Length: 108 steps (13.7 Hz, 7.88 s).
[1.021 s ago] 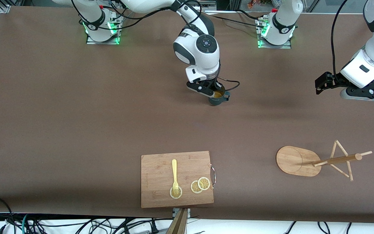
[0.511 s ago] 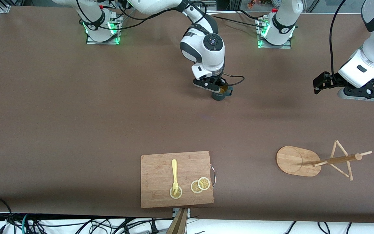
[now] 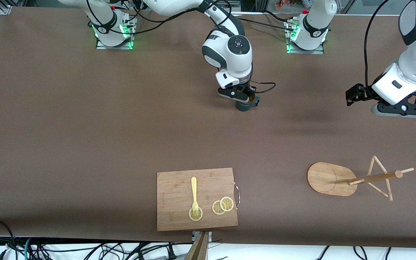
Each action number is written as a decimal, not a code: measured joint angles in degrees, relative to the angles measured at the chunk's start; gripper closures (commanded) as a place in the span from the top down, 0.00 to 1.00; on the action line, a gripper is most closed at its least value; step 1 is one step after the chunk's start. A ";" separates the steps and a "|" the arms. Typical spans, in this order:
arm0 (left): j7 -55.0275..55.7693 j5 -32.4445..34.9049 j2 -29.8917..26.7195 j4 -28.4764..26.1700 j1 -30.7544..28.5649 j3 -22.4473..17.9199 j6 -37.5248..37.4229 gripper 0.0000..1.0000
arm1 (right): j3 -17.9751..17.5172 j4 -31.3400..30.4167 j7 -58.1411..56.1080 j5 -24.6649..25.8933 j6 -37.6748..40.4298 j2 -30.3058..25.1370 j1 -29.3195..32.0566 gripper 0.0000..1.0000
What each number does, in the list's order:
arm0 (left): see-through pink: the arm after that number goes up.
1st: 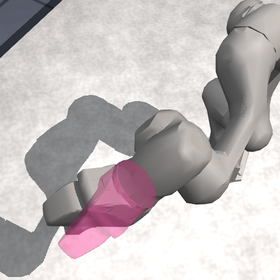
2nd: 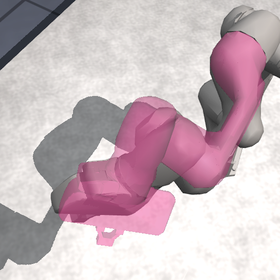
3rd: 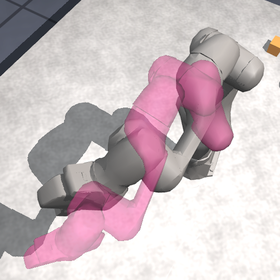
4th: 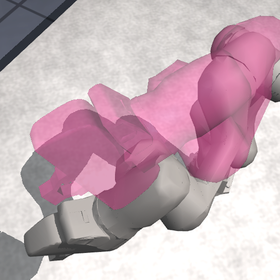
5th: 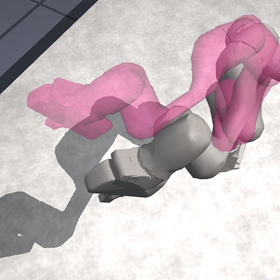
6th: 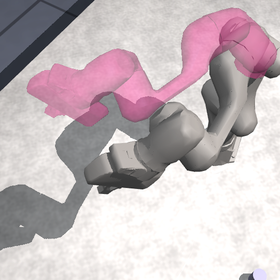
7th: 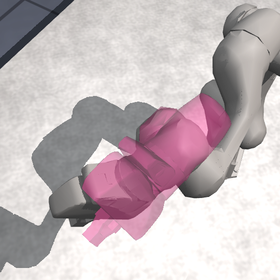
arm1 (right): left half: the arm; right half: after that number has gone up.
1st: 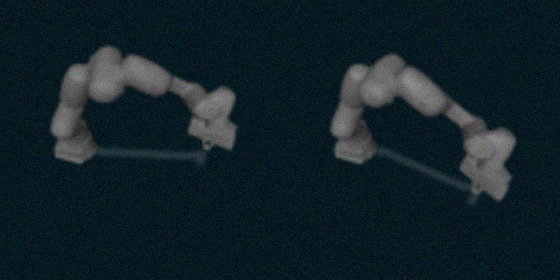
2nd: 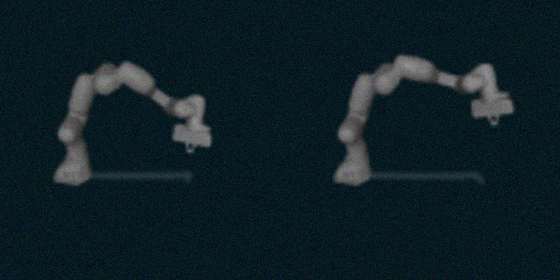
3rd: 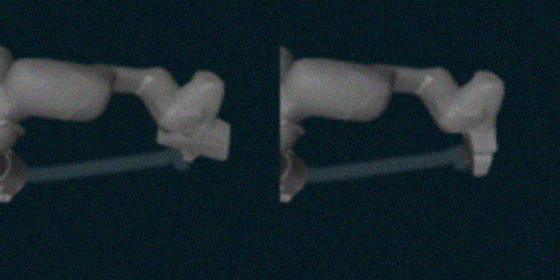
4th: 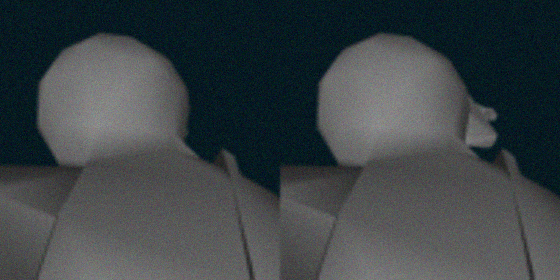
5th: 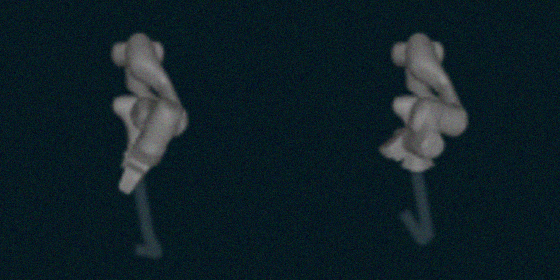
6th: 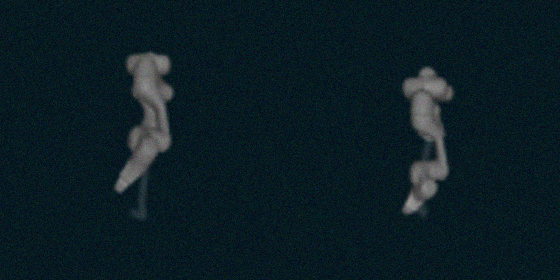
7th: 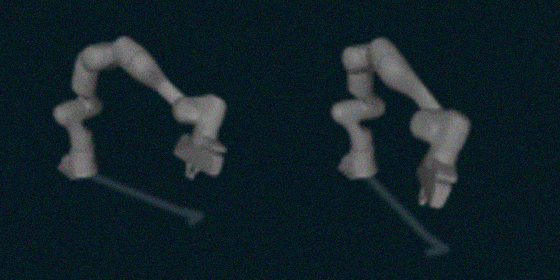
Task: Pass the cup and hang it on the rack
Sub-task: 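Lower the mug and open the right gripper while the left gripper approaches, then withdraw the right gripper to rest while the left gripper moves closer, then move the open left gripper to the teal mug's handle, then close the left gripper on the mug handle, then lift the mug with the left gripper and carry it toward the rack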
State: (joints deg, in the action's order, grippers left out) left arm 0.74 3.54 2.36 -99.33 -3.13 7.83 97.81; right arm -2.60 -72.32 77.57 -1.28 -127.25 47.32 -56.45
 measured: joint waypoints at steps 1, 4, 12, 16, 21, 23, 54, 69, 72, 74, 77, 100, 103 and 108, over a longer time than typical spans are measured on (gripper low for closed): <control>-0.01 0.00 0.29 0.07 0.02 0.05 -0.10 1.00 | 0.16 1.75 -0.82 0.00 1.95 -0.04 0.12 1.00; -0.02 -0.22 1.34 0.13 0.02 0.06 -0.32 1.00 | 0.57 5.62 -7.09 -0.01 9.86 -0.88 1.69 1.00; -4.02 -2.51 4.19 0.61 0.10 0.36 -4.79 1.00 | 1.12 6.88 -35.84 -0.03 25.67 -9.55 15.69 1.00; -11.07 -6.26 4.57 0.61 -0.03 1.00 -8.12 1.00 | 1.70 6.93 -48.74 0.11 31.58 -12.03 22.49 1.00; -25.40 -15.99 4.95 -1.97 -6.15 0.64 -10.79 1.00 | 2.41 6.95 -66.15 0.17 37.59 -15.32 34.69 1.00; -33.89 -20.42 4.95 -4.89 -9.62 0.57 -10.81 1.00 | 2.59 6.95 -70.95 0.17 39.84 -16.24 39.35 1.00; -156.79 -83.88 32.82 -32.43 -13.60 5.66 5.47 1.00 | 2.79 -11.13 -83.58 4.35 43.91 -44.15 60.93 1.00; -160.18 -86.62 38.02 -32.02 -9.96 6.93 5.82 0.63 | 2.63 -11.20 -83.58 4.34 44.00 -44.00 60.95 1.00; -161.22 -87.51 38.02 -31.98 -9.50 7.94 5.82 0.21 | 2.63 -11.20 -83.58 4.34 44.01 -44.00 60.95 1.00; -161.64 -87.51 38.03 -31.97 -9.46 7.98 5.82 0.02 | 2.63 -11.20 -83.58 4.34 44.01 -43.99 60.95 1.00; -161.83 -87.51 38.31 -31.97 -9.46 7.98 5.82 0.00 | 2.63 -11.20 -83.58 4.34 44.01 -43.99 60.95 1.00; -104.81 -74.57 24.93 -21.43 -38.96 6.57 -28.61 0.00 | 2.64 -11.25 -83.58 4.32 44.04 -43.99 60.95 1.00; -92.26 -74.29 24.97 -19.75 -42.01 6.55 -29.61 0.00 | 2.65 -11.25 -83.58 4.32 44.04 -43.99 60.96 1.00; -70.23 -76.36 27.94 -17.70 -43.81 6.52 -29.49 0.00 | 2.66 -11.25 -83.58 4.32 44.05 -43.99 60.96 1.00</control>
State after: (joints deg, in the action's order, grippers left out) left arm -69.49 -72.81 30.30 -117.03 -46.94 14.35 68.32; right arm 0.06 -83.58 -6.01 3.04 -83.21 3.34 4.51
